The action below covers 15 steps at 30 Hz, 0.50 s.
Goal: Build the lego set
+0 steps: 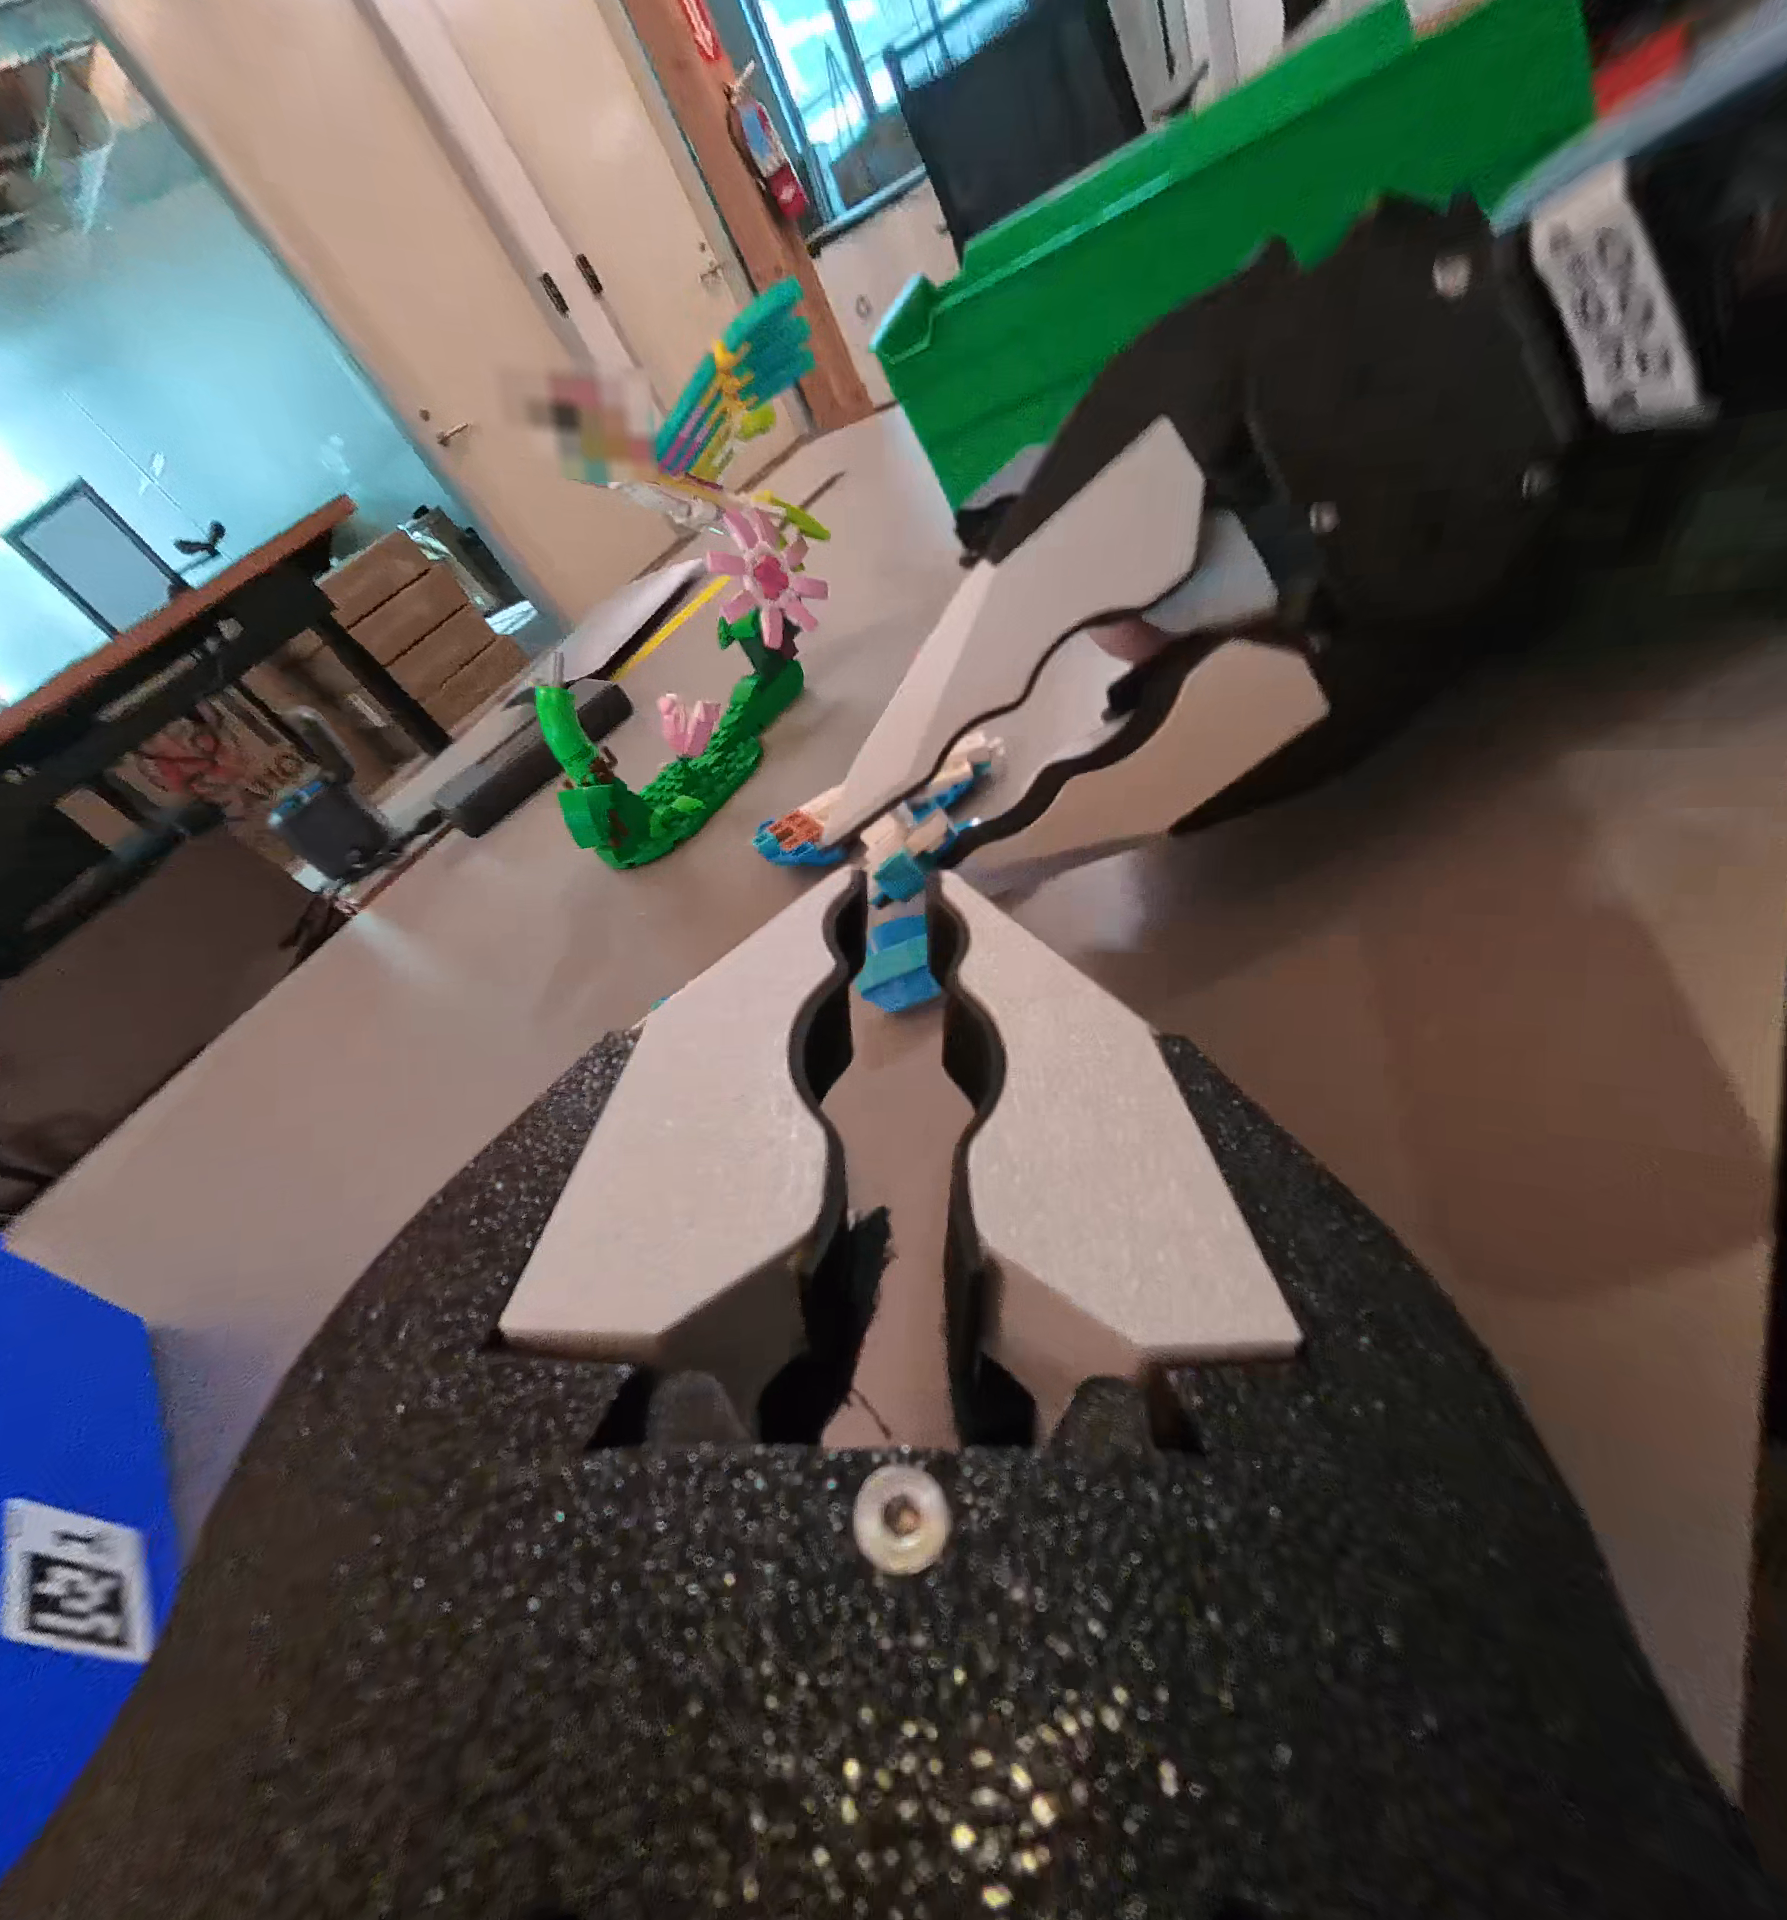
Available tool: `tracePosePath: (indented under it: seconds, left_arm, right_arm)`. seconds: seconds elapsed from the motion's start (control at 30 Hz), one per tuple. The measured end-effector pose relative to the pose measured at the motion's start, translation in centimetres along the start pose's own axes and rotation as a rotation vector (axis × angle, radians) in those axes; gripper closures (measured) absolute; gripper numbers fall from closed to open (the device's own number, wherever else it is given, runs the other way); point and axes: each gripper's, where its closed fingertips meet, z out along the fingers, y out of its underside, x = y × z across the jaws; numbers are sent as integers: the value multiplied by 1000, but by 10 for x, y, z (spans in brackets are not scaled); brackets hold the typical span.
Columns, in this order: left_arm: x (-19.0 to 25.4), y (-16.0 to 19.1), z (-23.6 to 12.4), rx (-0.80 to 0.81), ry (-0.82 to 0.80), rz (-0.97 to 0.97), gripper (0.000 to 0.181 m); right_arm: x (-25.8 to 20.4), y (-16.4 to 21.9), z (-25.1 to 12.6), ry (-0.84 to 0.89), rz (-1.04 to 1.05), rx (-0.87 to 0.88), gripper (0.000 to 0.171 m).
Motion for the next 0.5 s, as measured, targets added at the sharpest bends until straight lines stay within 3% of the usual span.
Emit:
tracePosePath:
  seconds: [0.03,0.23,0.4,0.5]
  left_arm:
    - [-2,-2,0,9,-1,-45,176]
    - [-6,-7,1,37,-27,-76,178]
    - [1,-13,0,68,48,-135,165]
    - [2,-13,-1,72,45,-119,167]
  right_arm:
    - [4,-2,-1,36,-30,2,158]
    - [14,-5,-2,132,-130,2,158]
    - [19,-8,-3,166,-164,4,158]
    - [18,-13,-2,170,-200,11,158]
